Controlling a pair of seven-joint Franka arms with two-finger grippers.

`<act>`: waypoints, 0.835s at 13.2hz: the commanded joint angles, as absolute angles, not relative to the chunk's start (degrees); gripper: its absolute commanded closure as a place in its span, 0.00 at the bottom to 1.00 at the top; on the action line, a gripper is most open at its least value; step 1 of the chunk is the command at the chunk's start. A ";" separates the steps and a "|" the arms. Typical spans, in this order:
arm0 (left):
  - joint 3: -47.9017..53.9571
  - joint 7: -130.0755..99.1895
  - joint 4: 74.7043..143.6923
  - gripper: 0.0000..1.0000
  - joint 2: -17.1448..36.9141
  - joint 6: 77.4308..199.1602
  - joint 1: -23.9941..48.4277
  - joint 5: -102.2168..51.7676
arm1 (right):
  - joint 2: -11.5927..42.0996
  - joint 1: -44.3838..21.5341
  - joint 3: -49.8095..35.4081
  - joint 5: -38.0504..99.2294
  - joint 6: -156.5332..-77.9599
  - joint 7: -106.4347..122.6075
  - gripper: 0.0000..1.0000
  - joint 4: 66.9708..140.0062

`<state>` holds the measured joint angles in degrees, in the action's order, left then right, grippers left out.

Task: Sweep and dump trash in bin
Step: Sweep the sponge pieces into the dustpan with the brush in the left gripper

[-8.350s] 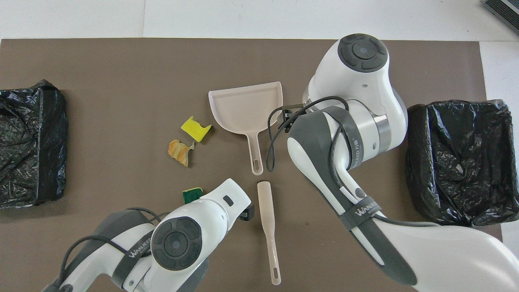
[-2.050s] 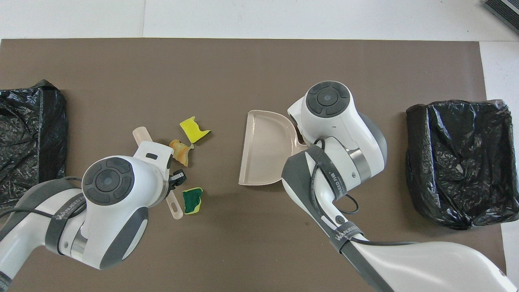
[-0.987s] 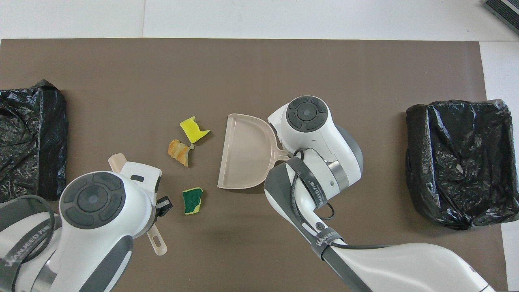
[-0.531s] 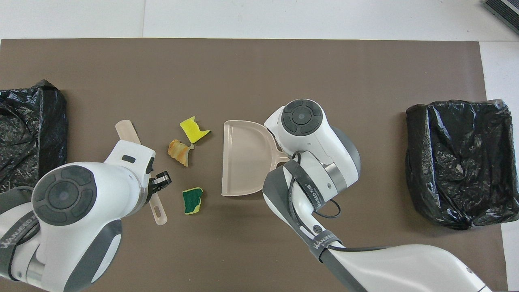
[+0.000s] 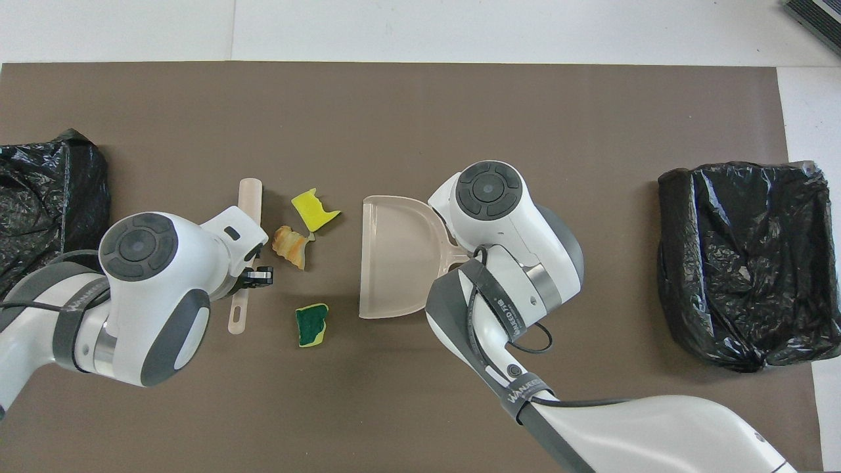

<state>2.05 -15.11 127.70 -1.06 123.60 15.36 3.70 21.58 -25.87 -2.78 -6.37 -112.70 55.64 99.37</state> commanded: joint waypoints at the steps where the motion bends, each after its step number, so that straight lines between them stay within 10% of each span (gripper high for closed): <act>1: 2.55 -6.24 129.80 1.00 -2.55 121.99 12.57 1.94 | 20.48 -25.66 -2.99 -7.38 -113.64 56.51 1.00 101.07; 11: 2.99 -5.71 131.57 1.00 -2.46 128.14 24.24 -10.37 | 20.39 -25.66 -2.99 -7.29 -113.64 56.07 1.00 101.07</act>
